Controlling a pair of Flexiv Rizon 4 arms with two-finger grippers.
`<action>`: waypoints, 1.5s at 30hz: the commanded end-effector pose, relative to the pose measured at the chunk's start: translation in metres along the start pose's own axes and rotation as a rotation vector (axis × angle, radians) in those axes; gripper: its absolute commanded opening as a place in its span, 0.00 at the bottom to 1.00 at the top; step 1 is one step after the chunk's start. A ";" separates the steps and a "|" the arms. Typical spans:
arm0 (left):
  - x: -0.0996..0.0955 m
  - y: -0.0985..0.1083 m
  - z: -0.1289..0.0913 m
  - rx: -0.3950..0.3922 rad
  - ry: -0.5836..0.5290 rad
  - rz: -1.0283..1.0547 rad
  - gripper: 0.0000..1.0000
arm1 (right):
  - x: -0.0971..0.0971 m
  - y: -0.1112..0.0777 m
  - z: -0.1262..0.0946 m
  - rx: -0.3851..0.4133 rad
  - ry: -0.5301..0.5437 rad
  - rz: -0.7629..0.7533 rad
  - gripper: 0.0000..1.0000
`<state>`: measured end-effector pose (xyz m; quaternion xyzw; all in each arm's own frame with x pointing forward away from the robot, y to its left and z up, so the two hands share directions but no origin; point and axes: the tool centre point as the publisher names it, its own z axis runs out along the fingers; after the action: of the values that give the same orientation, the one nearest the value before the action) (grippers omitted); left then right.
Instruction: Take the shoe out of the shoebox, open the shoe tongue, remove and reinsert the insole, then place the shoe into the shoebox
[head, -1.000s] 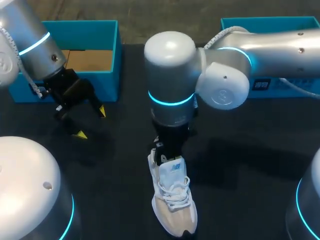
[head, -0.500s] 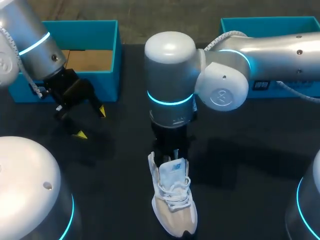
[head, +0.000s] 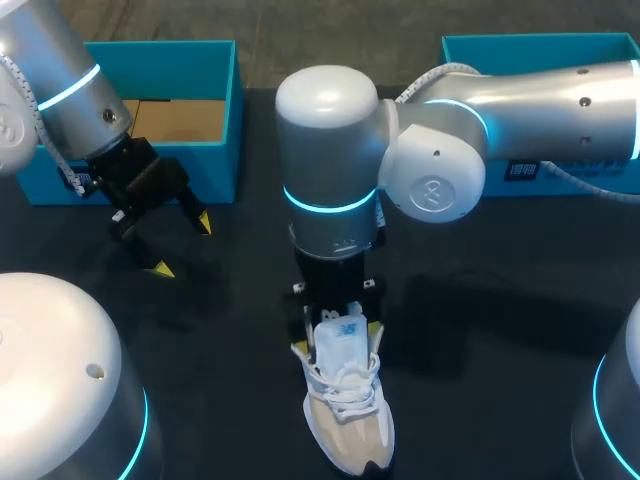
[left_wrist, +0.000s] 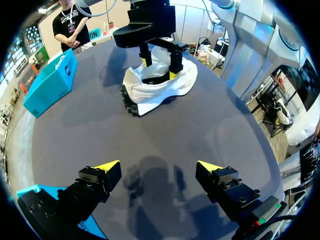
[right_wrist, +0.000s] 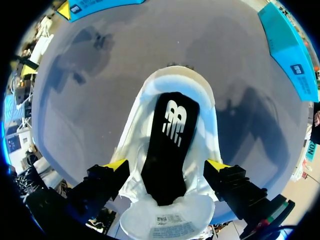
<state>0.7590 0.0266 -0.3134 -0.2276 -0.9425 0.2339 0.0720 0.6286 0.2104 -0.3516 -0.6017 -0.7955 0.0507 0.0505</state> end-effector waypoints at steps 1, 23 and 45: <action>0.001 0.000 0.000 -0.003 0.000 0.000 1.00 | 0.003 -0.005 0.001 -0.002 -0.004 0.008 1.00; 0.001 0.000 0.000 -0.003 0.000 0.000 1.00 | 0.012 -0.025 -0.011 -0.013 -0.025 0.046 1.00; 0.001 0.000 0.000 -0.003 0.000 0.000 1.00 | 0.014 -0.037 -0.063 -0.060 -0.095 0.066 1.00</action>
<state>0.7590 0.0266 -0.3134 -0.2276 -0.9425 0.2339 0.0720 0.6030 0.2192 -0.2935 -0.6214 -0.7813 0.0588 -0.0007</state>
